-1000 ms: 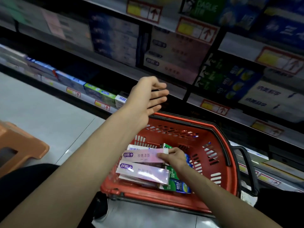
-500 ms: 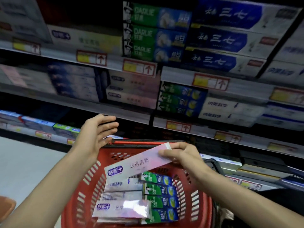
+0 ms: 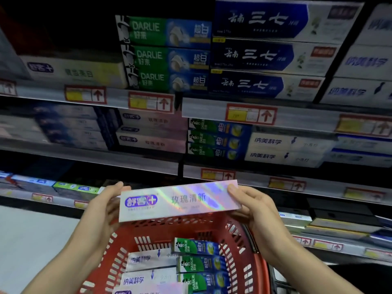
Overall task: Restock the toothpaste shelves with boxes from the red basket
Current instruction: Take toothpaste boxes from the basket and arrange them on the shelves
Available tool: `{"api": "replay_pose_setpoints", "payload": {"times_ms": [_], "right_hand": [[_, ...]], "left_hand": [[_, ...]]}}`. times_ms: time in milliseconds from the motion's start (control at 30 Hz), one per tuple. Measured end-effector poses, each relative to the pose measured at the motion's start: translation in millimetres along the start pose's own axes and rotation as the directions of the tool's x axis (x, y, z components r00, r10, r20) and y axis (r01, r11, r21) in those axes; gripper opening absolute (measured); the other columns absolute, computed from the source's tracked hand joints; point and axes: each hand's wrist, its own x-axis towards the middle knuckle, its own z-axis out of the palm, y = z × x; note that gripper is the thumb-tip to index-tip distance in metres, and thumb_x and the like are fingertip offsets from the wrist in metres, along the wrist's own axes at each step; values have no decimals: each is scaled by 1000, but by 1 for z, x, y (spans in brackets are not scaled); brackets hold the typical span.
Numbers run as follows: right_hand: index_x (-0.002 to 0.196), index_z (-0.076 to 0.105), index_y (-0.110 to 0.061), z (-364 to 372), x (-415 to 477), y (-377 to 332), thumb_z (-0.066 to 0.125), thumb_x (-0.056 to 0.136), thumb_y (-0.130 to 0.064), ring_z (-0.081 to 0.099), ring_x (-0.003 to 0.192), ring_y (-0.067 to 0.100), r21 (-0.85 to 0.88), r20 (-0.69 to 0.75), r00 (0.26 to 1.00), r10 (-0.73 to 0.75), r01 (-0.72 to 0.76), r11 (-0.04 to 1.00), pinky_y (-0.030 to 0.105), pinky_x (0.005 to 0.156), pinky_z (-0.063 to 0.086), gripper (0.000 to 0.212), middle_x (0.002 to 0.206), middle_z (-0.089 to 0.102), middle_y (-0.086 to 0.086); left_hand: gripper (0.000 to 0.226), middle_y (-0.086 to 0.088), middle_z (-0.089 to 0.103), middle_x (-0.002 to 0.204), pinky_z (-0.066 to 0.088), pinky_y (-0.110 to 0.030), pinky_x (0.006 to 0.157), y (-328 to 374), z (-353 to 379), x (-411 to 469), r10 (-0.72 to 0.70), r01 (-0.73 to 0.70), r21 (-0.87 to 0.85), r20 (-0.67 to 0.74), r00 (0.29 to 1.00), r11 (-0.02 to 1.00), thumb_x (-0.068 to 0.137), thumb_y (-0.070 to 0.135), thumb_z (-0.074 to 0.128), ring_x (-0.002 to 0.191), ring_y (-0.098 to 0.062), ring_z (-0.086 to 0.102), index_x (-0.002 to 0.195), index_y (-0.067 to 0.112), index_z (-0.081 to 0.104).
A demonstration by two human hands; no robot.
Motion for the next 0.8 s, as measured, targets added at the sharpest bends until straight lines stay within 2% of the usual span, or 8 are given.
{"api": "replay_pose_setpoints", "payload": {"times_ms": [100, 200, 267, 333, 367, 467, 633, 800], "right_hand": [[109, 74, -1, 0, 5, -4, 78, 86, -32, 73, 90, 36, 73, -6, 1000, 1, 0, 997, 55, 103, 49, 40, 104, 76, 27], [117, 70, 1, -1, 7, -7, 76, 85, -31, 72, 92, 39, 181, -14, 1000, 24, -21, 983, 56, 98, 53, 46, 105, 75, 30], [117, 71, 1, -2, 7, -7, 75, 87, -31, 71, 94, 39, 215, -21, 999, 27, -22, 976, 55, 100, 53, 44, 106, 74, 30], [114, 73, 0, -2, 8, -5, 73, 89, -31, 73, 89, 35, 218, -23, 1000, 19, -14, 976, 49, 96, 55, 40, 105, 75, 28], [112, 73, 0, -2, 8, -5, 72, 88, -31, 74, 85, 33, 214, -21, 1000, 18, -13, 977, 47, 94, 56, 40, 104, 75, 27], [110, 75, -1, 0, 10, -2, 72, 86, -34, 75, 85, 29, 170, -9, 1000, 16, -14, 985, 51, 102, 52, 41, 102, 77, 22], [114, 75, -1, 1, 9, -1, 82, 77, -38, 72, 92, 31, 130, 49, 997, 56, -62, 990, 56, 110, 48, 53, 106, 77, 22], [115, 75, 0, 0, 11, 0, 82, 78, -37, 70, 92, 31, 148, 58, 996, 62, -70, 987, 56, 111, 47, 53, 108, 76, 25]], "left_hand": [[42, -8, 76, 116, 52, -44, 85, 0, 6, -4, 35, -35, -2, 69, 997, 999, 98, 49, 54, 106, -28, 69, 118, 17, 71], [51, -7, 75, 119, 50, -47, 93, -2, 9, -2, 71, -72, -1, 133, 989, 997, 97, 57, 49, 112, -27, 68, 128, 21, 67], [53, -7, 75, 120, 50, -45, 90, -3, 10, -1, 79, -78, -16, 151, 985, 997, 94, 59, 50, 107, -27, 68, 129, 22, 68], [47, -7, 75, 112, 47, -40, 80, -2, 12, -2, 89, -81, -58, 162, 983, 995, 90, 53, 57, 95, -23, 66, 121, 20, 71], [38, -6, 75, 103, 44, -37, 75, -1, 13, -4, 89, -76, -84, 161, 983, 994, 88, 48, 61, 87, -21, 64, 110, 20, 73], [16, -2, 70, 84, 39, -34, 68, -2, 14, -7, 64, -43, -148, 143, 988, 988, 88, 35, 65, 77, -19, 61, 91, 20, 69], [25, -1, 62, 80, 37, -32, 66, -2, 12, -7, 50, -34, -207, 71, 996, 978, 78, 37, 69, 74, -18, 60, 93, 17, 67], [16, 1, 66, 80, 38, -33, 66, -1, 12, -8, 68, -52, -210, 71, 995, 976, 89, 32, 66, 76, -18, 59, 94, 17, 66]]}}
